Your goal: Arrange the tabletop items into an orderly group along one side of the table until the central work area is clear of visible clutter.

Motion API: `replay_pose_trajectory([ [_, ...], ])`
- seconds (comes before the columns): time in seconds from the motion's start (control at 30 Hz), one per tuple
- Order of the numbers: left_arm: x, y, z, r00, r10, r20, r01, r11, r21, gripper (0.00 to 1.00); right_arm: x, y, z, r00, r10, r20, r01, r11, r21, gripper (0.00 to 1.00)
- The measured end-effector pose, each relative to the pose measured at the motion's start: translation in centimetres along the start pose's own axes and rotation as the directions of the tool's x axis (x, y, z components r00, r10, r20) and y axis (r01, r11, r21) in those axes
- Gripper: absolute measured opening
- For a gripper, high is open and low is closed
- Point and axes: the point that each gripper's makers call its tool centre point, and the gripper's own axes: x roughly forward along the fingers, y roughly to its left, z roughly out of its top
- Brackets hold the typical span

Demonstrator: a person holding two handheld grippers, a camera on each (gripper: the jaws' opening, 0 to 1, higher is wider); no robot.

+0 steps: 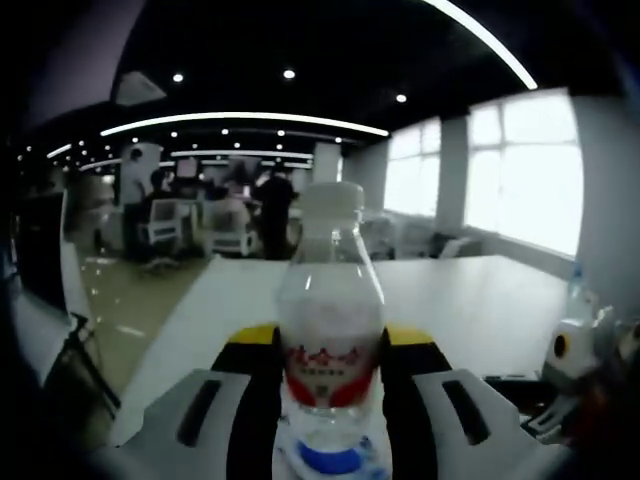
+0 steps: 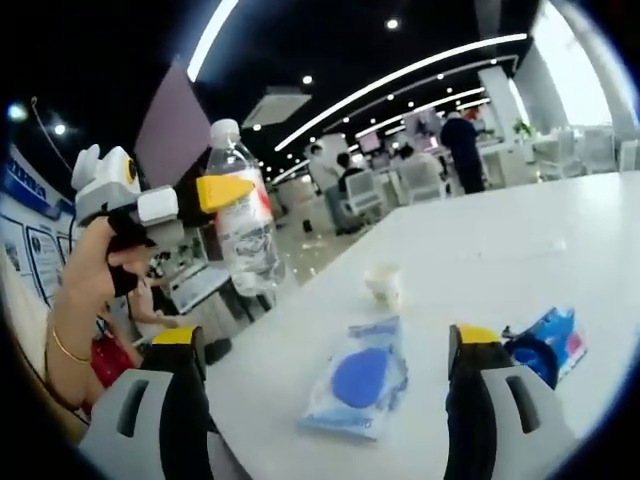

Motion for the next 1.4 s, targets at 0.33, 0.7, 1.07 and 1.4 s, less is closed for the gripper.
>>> replay_pose_trajectory([
  [0.33,3.0,2.7,0.6,0.999,0.036,0.01,-0.037,0.999,0.025,0.34,-0.5,-2.5,0.0,0.997,-0.071,0.001,0.071,0.997,0.024,1.0],
  [0.7,7.5,5.6,-0.9,0.999,0.054,-0.002,-0.054,0.998,0.031,0.35,-1.0,-4.1,-0.2,0.994,-0.105,0.006,0.104,0.991,0.089,1.0],
  [1.07,11.2,8.1,-3.2,0.998,0.067,0.008,-0.067,0.997,0.029,0.34,-1.1,-5.5,-1.6,0.991,-0.132,-0.039,0.136,0.982,0.132,0.99],
  [1.4,14.0,11.6,-5.8,0.994,0.105,-0.003,-0.105,0.994,0.033,0.34,-1.1,-6.2,-2.6,0.987,-0.145,-0.073,0.154,0.977,0.145,0.99],
])
